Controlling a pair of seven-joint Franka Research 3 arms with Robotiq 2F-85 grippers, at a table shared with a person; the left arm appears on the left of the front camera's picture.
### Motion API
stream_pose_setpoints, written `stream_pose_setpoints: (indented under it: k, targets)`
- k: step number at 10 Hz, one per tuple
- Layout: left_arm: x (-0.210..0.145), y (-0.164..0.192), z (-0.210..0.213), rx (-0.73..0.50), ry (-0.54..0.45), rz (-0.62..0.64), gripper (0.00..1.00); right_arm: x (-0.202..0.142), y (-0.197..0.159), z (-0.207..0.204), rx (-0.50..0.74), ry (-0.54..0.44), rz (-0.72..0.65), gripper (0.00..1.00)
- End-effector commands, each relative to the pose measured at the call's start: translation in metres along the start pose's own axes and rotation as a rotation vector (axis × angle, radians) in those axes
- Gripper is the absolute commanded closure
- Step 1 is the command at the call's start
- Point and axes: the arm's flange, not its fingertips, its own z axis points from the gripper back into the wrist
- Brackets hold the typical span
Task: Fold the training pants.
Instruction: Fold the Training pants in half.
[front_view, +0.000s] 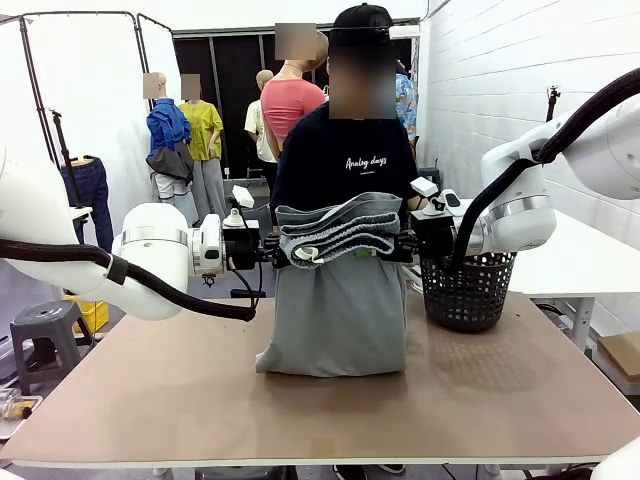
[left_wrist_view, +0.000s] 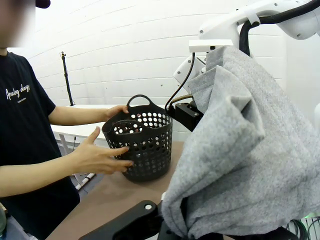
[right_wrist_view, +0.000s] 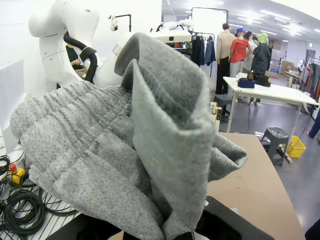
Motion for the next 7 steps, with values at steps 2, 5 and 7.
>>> stream_pose_setpoints:
  k: [2,5,7]
  targets:
    - [0.0037,-0.0018,-0.0015,0.007,0.006,-0.012,1.00,0.0000,0.0021,0.0003,0.004,-0.018,-0.006,1.00]
    - [0.0037,-0.0018,-0.0015,0.007,0.006,-0.012,1.00,0.0000,0.0021,0.0003,0.004,-0.018,-0.006,1.00]
    - [0.0037,-0.0018,-0.0015,0.007,0.006,-0.012,1.00,0.0000,0.0021,0.0003,0.004,-0.018,-0.006,1.00]
